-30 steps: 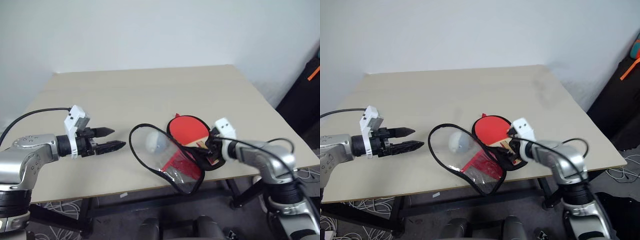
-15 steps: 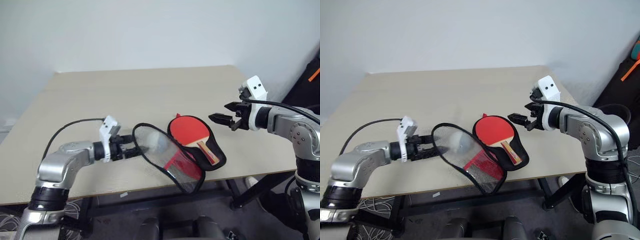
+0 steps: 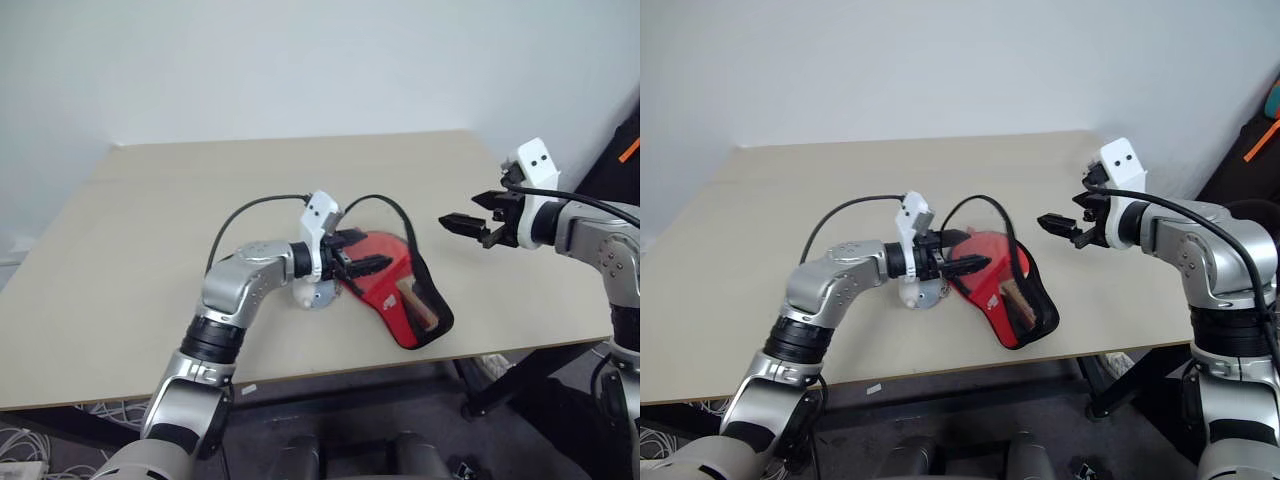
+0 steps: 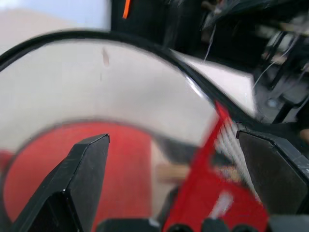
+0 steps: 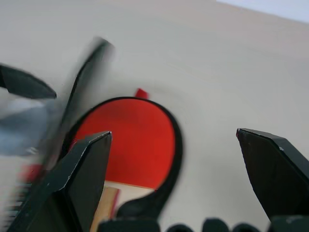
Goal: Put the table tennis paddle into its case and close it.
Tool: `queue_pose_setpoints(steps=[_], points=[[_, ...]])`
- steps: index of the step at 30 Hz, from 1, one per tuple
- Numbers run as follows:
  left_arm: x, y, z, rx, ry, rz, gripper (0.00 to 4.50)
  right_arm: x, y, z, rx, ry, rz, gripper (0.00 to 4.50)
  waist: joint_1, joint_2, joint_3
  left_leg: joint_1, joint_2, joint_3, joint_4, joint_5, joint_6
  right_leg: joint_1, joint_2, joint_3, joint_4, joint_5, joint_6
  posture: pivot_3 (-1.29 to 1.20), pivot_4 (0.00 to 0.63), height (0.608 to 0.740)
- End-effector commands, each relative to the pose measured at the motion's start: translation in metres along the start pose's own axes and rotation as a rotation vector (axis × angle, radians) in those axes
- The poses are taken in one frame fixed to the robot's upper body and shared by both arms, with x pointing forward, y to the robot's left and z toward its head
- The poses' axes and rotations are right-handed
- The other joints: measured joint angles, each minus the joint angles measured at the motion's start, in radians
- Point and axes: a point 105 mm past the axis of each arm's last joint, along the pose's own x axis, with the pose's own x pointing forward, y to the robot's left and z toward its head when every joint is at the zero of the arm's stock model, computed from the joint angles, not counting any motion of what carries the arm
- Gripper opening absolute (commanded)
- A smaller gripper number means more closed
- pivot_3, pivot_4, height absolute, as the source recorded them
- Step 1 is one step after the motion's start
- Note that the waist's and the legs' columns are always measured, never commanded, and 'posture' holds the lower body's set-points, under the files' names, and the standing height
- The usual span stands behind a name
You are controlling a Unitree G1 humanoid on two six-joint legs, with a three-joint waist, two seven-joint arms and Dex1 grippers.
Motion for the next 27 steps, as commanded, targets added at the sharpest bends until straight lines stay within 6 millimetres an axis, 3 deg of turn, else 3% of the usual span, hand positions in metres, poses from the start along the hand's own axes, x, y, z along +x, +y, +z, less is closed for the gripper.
queue_pose_setpoints(steps=[1,8,17,27], points=[[-0.006,-0.017,-0.018,-0.035,0.043,-0.041,4.50,-0.011,0.000,0.016,-0.068,-0.052,-0.007,4.48,-0.003,0.000,0.000,0.000,0.000,0.000,0.000,0.000,0.000,0.000,0.000,0.000,0.000,0.000,0.000,0.00,0.000,0.698],[-0.023,-0.059,-0.054,-0.140,0.131,-0.149,4.50,-0.007,0.008,0.006,-0.051,-0.038,0.021,4.48,0.006,0.000,0.000,0.000,0.000,0.000,0.001,0.000,0.000,0.001,0.000,0.000,0.000,-0.002,0.003,0.00,0.000,0.698],[-0.010,-0.071,-0.073,-0.225,0.191,-0.153,4.50,0.002,0.020,0.003,-0.029,-0.045,0.053,4.48,0.015,0.000,0.000,0.000,0.000,0.000,0.002,0.000,0.000,0.001,0.000,-0.001,0.000,-0.002,0.003,0.00,0.000,0.698],[0.016,-0.072,-0.076,-0.314,0.216,-0.137,4.50,0.004,0.024,0.001,-0.005,-0.060,0.050,4.48,0.015,0.000,0.000,0.000,0.000,0.000,0.002,0.000,0.000,0.002,0.000,0.000,0.000,-0.002,0.003,0.00,0.000,0.698]])
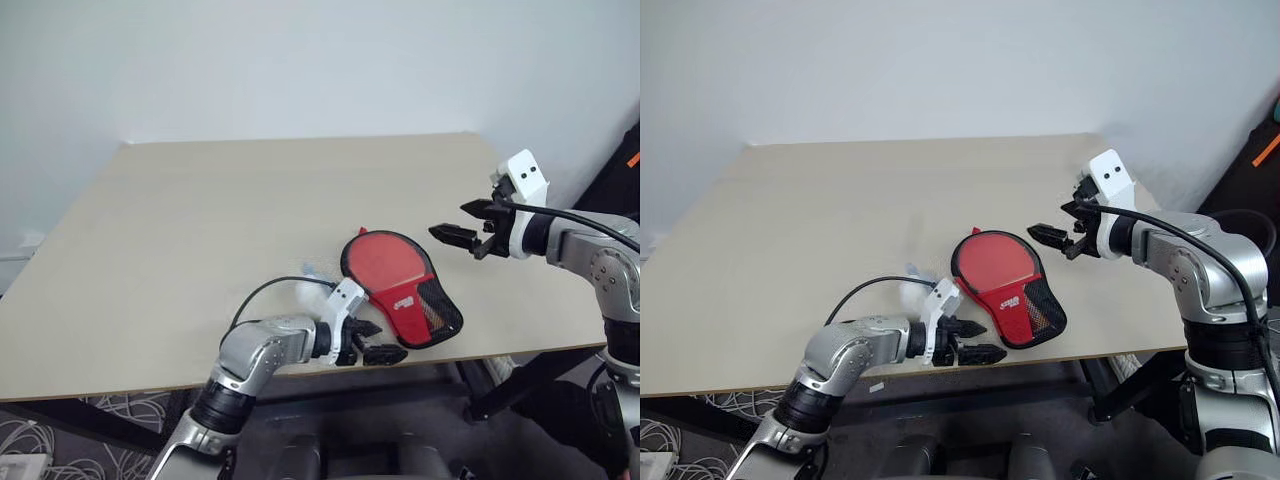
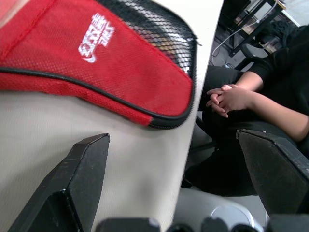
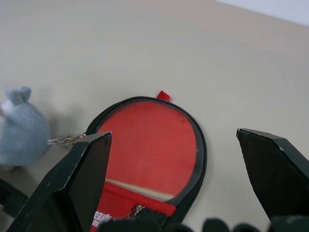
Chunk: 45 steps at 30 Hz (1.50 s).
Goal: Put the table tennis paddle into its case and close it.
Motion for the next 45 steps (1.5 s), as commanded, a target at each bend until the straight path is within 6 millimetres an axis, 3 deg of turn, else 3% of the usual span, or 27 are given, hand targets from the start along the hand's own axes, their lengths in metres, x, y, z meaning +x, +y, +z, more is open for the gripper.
queue_pose_setpoints(steps=[1,13,25,29,39,45], points=[[0.008,0.000,0.010,-0.011,-0.013,0.009,4.50,-0.006,0.001,0.013,-0.028,-0.051,-0.017,4.48,0.000,0.000,0.000,0.000,0.000,0.000,0.000,0.000,0.000,0.000,0.000,0.000,0.000,0.000,0.000,0.00,0.000,0.698],[0.036,0.003,0.015,-0.240,-0.001,0.016,4.50,-0.005,0.003,0.013,-0.015,-0.061,-0.024,4.48,0.015,0.001,-0.001,0.000,-0.001,-0.001,0.002,0.000,0.000,0.002,0.000,0.000,0.000,0.000,0.000,0.00,0.000,0.698],[0.029,0.023,0.003,-0.402,0.120,0.158,4.50,-0.006,0.007,0.013,-0.011,-0.057,-0.024,4.48,0.023,0.000,-0.001,0.000,-0.001,-0.001,0.003,0.000,0.001,0.003,0.000,-0.001,0.000,0.000,0.000,0.00,0.000,0.698],[0.023,0.027,-0.002,-0.448,0.165,0.204,3.60,-0.006,0.007,0.014,-0.009,-0.059,-0.025,4.50,0.018,0.000,-0.002,0.001,-0.001,-0.001,0.003,0.000,0.000,0.002,0.000,-0.001,0.000,0.000,0.000,0.00,0.000,0.698],[0.010,0.036,-0.015,-0.480,0.237,0.269,0.02,-0.004,0.010,0.019,-0.004,-0.069,-0.019,4.50,0.017,0.000,-0.002,0.001,0.000,-0.001,0.000,0.000,0.000,0.001,0.000,-0.001,0.000,0.000,0.000,0.00,0.000,0.698],[-0.002,0.034,-0.008,-0.441,0.223,0.265,0.02,-0.002,0.014,0.019,0.004,-0.077,-0.013,4.50,0.012,0.000,-0.002,0.001,0.000,0.000,-0.001,0.000,0.000,0.000,0.001,-0.001,0.000,0.000,0.000,0.00,0.000,0.698]])
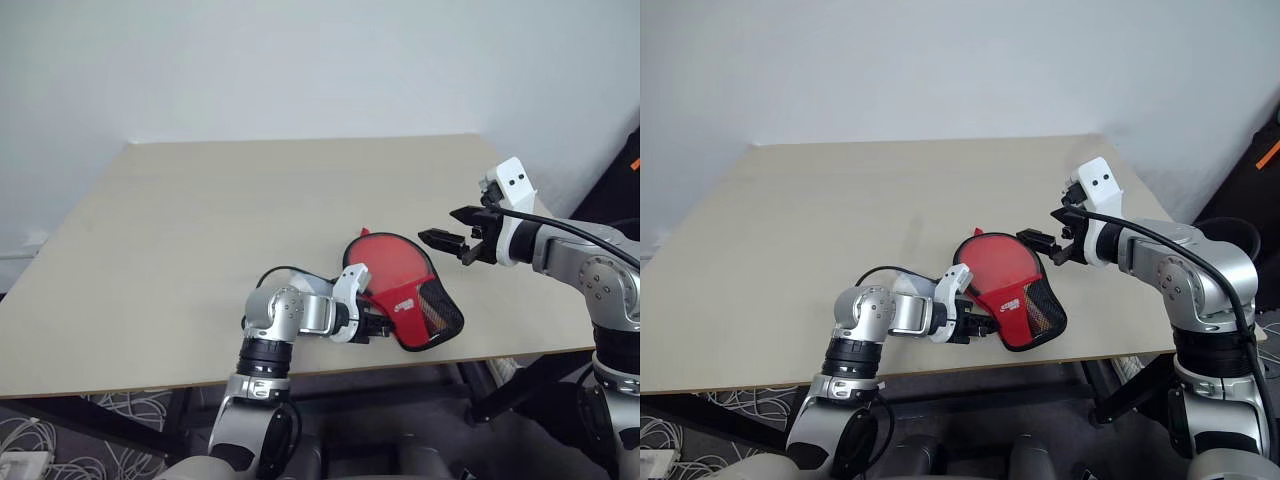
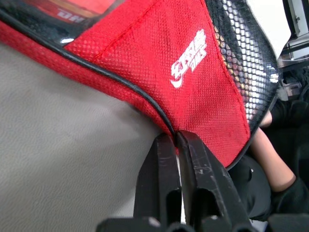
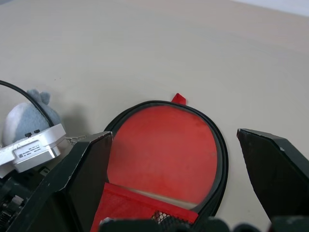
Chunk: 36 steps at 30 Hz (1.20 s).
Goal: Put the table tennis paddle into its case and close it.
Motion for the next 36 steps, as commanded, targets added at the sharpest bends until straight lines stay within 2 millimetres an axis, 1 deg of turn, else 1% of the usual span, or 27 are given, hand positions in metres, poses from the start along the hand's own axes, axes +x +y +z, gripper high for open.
queue_pose_setpoints(steps=[1,4,6,9,13,16,20,23,25,27,29,32,35,36], points=[[-0.011,0.014,-0.013,-0.007,0.060,0.063,0.02,-0.007,0.003,0.020,-0.036,-0.073,-0.007,4.50,-0.008,0.000,0.000,0.000,0.000,0.000,0.000,0.000,0.000,0.000,0.000,0.000,0.000,0.000,0.000,0.00,0.000,0.698],[-0.021,0.013,-0.013,0.011,0.036,0.039,0.02,-0.005,0.006,0.019,-0.032,-0.075,0.001,4.50,-0.019,0.000,0.000,0.000,0.000,0.000,-0.002,0.000,0.000,-0.001,0.000,0.000,0.000,0.000,0.000,0.00,0.000,0.698],[-0.031,0.011,-0.016,0.037,0.023,0.012,0.02,-0.005,0.008,0.018,-0.030,-0.073,0.009,4.50,-0.023,0.000,0.000,0.000,0.001,0.000,-0.003,0.000,0.000,-0.002,0.000,0.000,0.000,0.000,0.000,0.00,0.000,0.698],[-0.047,0.008,-0.032,0.081,0.039,-0.028,0.02,-0.003,0.011,0.016,-0.026,-0.071,0.018,4.50,-0.031,0.000,0.000,0.000,0.001,-0.001,-0.004,0.000,0.000,-0.003,0.000,0.001,0.000,0.001,-0.002,0.00,0.000,0.698],[-0.058,0.000,-0.048,0.103,0.072,-0.065,0.02,-0.002,0.014,0.014,-0.024,-0.068,0.031,4.50,-0.029,0.000,0.000,0.000,0.000,-0.001,-0.004,0.000,0.000,-0.002,-0.001,0.001,0.000,0.000,-0.001,0.00,0.000,0.698],[-0.062,-0.007,-0.056,0.106,0.085,-0.083,0.02,0.000,0.018,0.014,-0.024,-0.068,0.047,4.50,-0.019,0.000,0.000,0.000,0.000,-0.001,-0.003,0.000,0.000,-0.001,-0.001,0.001,0.000,0.000,-0.001,0.00,0.000,0.698],[-0.061,-0.016,-0.067,0.106,0.114,-0.099,0.02,0.001,0.022,0.014,-0.023,-0.064,0.063,4.50,-0.013,0.000,0.000,0.000,-0.001,-0.001,-0.002,0.000,0.000,-0.001,-0.001,0.001,0.000,0.000,-0.001,0.00,0.000,0.698],[-0.066,-0.021,-0.075,0.098,0.141,-0.101,0.02,0.001,0.025,0.013,-0.023,-0.058,0.072,4.50,-0.013,0.000,0.000,0.000,-0.001,-0.002,-0.002,0.000,0.000,-0.001,-0.001,0.001,0.000,0.000,-0.002,0.00,0.000,0.698],[-0.071,-0.023,-0.078,0.081,0.156,-0.088,0.02,0.001,0.025,0.012,-0.022,-0.053,0.074,4.50,-0.014,0.000,0.000,0.000,0.000,-0.001,-0.002,0.000,0.000,-0.002,-0.001,0.001,0.000,0.002,-0.005,0.00,0.000,0.698],[-0.074,-0.022,-0.079,0.068,0.171,-0.067,0.02,0.002,0.025,0.011,-0.021,-0.049,0.075,4.50,-0.014,0.000,0.000,0.000,0.000,-0.001,-0.002,0.000,0.000,-0.002,-0.001,0.001,0.000,0.002,-0.005,0.00,0.000,0.698],[-0.076,-0.017,-0.079,0.063,0.180,-0.034,0.02,0.003,0.026,0.011,-0.020,-0.046,0.077,4.50,-0.013,0.000,0.000,-0.001,-0.001,-0.001,-0.002,0.000,0.000,-0.002,-0.001,0.001,0.000,0.001,-0.008,0.00,0.000,0.698],[-0.077,-0.014,-0.075,0.058,0.172,-0.012,0.02,0.004,0.027,0.011,-0.020,-0.044,0.083,4.50,-0.013,0.000,0.000,-0.001,-0.001,0.000,-0.002,0.000,0.000,-0.002,-0.001,0.001,-0.001,0.000,-0.007,0.00,0.000,0.698],[-0.077,-0.015,-0.071,0.064,0.161,-0.005,0.63,0.005,0.027,0.011,-0.019,-0.044,0.084,4.50,-0.013,0.000,0.000,-0.001,-0.001,0.000,-0.002,0.000,0.000,-0.002,-0.001,0.001,0.000,0.000,-0.006,0.00,0.000,0.698],[-0.077,-0.015,-0.069,0.065,0.155,-0.004,0.89,0.006,0.027,0.011,-0.019,-0.044,0.084,4.50,-0.013,0.000,0.000,-0.001,-0.001,0.000,-0.002,0.000,0.000,-0.002,-0.001,0.001,0.000,0.000,-0.006,0.00,0.000,0.698]])
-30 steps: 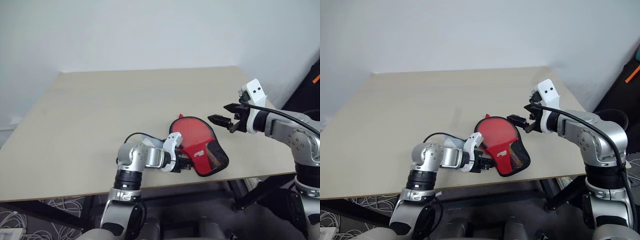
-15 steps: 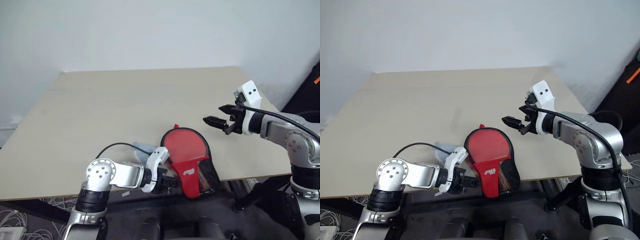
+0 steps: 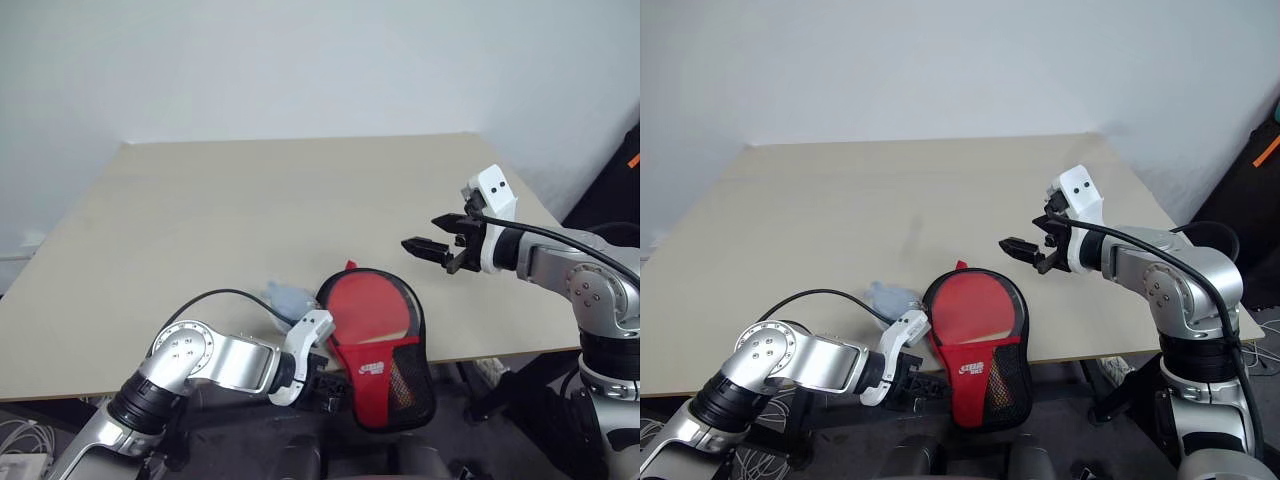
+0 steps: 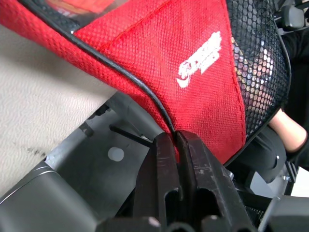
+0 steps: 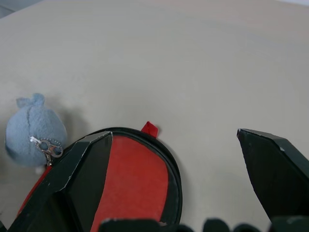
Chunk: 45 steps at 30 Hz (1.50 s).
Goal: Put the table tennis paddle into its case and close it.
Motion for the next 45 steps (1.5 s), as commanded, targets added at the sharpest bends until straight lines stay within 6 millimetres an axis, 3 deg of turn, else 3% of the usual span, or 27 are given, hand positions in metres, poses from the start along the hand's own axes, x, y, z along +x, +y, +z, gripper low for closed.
queue_pose_setpoints(steps=[1,5,9,12,17,19,21,24,26,31,35,38,41,45], points=[[-0.005,-0.011,0.012,0.035,-0.040,-0.031,1.25,-0.002,0.003,0.012,-0.030,-0.041,0.004,4.50,0.000,0.000,0.000,0.000,0.000,0.000,0.000,0.000,0.000,0.000,0.000,0.000,0.000,0.000,0.000,0.00,0.000,0.698],[-0.014,-0.015,0.020,0.064,-0.078,-0.039,2.69,0.001,0.003,0.012,-0.028,-0.042,0.011,4.50,-0.001,0.000,0.000,0.000,0.000,0.000,0.000,0.000,0.000,0.000,0.000,0.000,0.000,-0.001,0.002,0.00,0.000,0.698],[-0.036,-0.018,0.021,0.139,-0.104,-0.045,4.02,0.005,0.004,0.011,-0.026,-0.038,0.022,4.50,-0.002,0.000,0.000,0.000,0.000,0.000,0.000,0.000,0.000,0.000,0.000,0.000,0.000,-0.001,0.002,0.00,0.000,0.698],[-0.058,-0.026,0.021,0.229,-0.128,-0.059,4.02,0.009,0.007,0.009,-0.027,-0.034,0.040,4.50,-0.002,0.000,0.001,0.000,0.001,0.001,-0.001,0.000,0.000,-0.001,0.000,0.000,0.000,-0.002,0.002,0.00,0.000,0.698],[-0.099,-0.025,0.057,0.350,-0.337,0.000,4.02,0.023,0.017,0.002,-0.011,-0.028,0.076,4.50,-0.002,0.001,0.001,0.000,0.001,0.001,-0.001,0.000,0.000,-0.001,0.000,0.000,0.000,-0.002,0.003,0.00,0.000,0.698],[-0.121,-0.014,0.090,0.383,-0.523,0.084,4.07,0.031,0.024,-0.002,-0.007,-0.022,0.089,4.11,-0.001,0.001,0.001,0.000,0.000,0.001,-0.001,0.000,0.000,-0.001,0.000,-0.001,-0.001,-0.002,0.003,0.00,0.000,0.698],[-0.150,0.010,0.125,0.363,-0.736,0.225,4.07,0.039,0.033,-0.007,-0.007,-0.015,0.107,3.55,-0.001,0.001,0.001,0.000,0.000,0.001,-0.001,0.000,0.000,-0.001,0.000,-0.001,-0.001,-0.002,0.003,0.00,0.000,0.698],[-0.166,0.029,0.139,0.367,-0.847,0.295,4.07,0.047,0.043,-0.014,-0.002,-0.003,0.134,2.47,-0.003,0.001,0.001,0.000,0.001,0.001,-0.002,0.001,-0.001,-0.001,0.001,0.000,-0.001,-0.002,0.003,0.00,0.000,0.698],[-0.167,0.033,0.138,0.382,-0.866,0.266,4.07,0.053,0.050,-0.021,-0.003,0.012,0.148,1.76,-0.004,0.001,0.001,-0.001,0.001,0.002,-0.003,0.001,-0.001,-0.002,0.001,0.000,-0.001,0.000,0.005,0.00,0.000,0.698],[-0.136,0.046,0.102,0.435,-0.721,0.202,4.07,0.067,0.056,-0.037,-0.004,0.046,0.152,0.03,-0.006,0.001,0.001,-0.001,0.001,0.002,-0.006,0.001,-0.001,-0.003,0.001,0.001,-0.002,0.000,0.005,0.00,0.000,0.698],[-0.127,0.051,0.086,0.428,-0.694,0.145,4.07,0.075,0.055,-0.049,0.000,0.071,0.140,0.03,-0.002,0.000,0.001,-0.001,0.002,0.001,-0.005,0.001,-0.002,-0.003,0.001,-0.001,-0.001,0.000,0.005,0.00,0.000,0.698],[-0.129,0.056,0.079,0.433,-0.708,0.134,3.44,0.082,0.057,-0.064,0.009,0.107,0.140,0.00,-0.003,0.000,0.001,0.000,0.002,0.001,-0.005,0.001,-0.002,-0.003,0.001,-0.001,-0.001,-0.001,0.004,0.00,0.000,0.698],[-0.133,0.059,0.076,0.433,-0.711,0.121,2.46,0.086,0.060,-0.077,0.007,0.139,0.149,0.00,-0.004,0.000,0.001,-0.001,0.002,0.001,-0.006,0.001,-0.002,-0.004,0.001,-0.001,-0.001,0.000,0.005,0.00,0.000,0.698],[-0.133,0.067,0.073,0.431,-0.701,0.138,2.46,0.091,0.063,-0.091,0.020,0.168,0.154,0.00,-0.004,0.000,0.001,0.000,0.002,0.001,-0.006,0.001,-0.002,-0.004,0.001,-0.001,-0.001,0.000,0.005,0.00,0.000,0.698]])
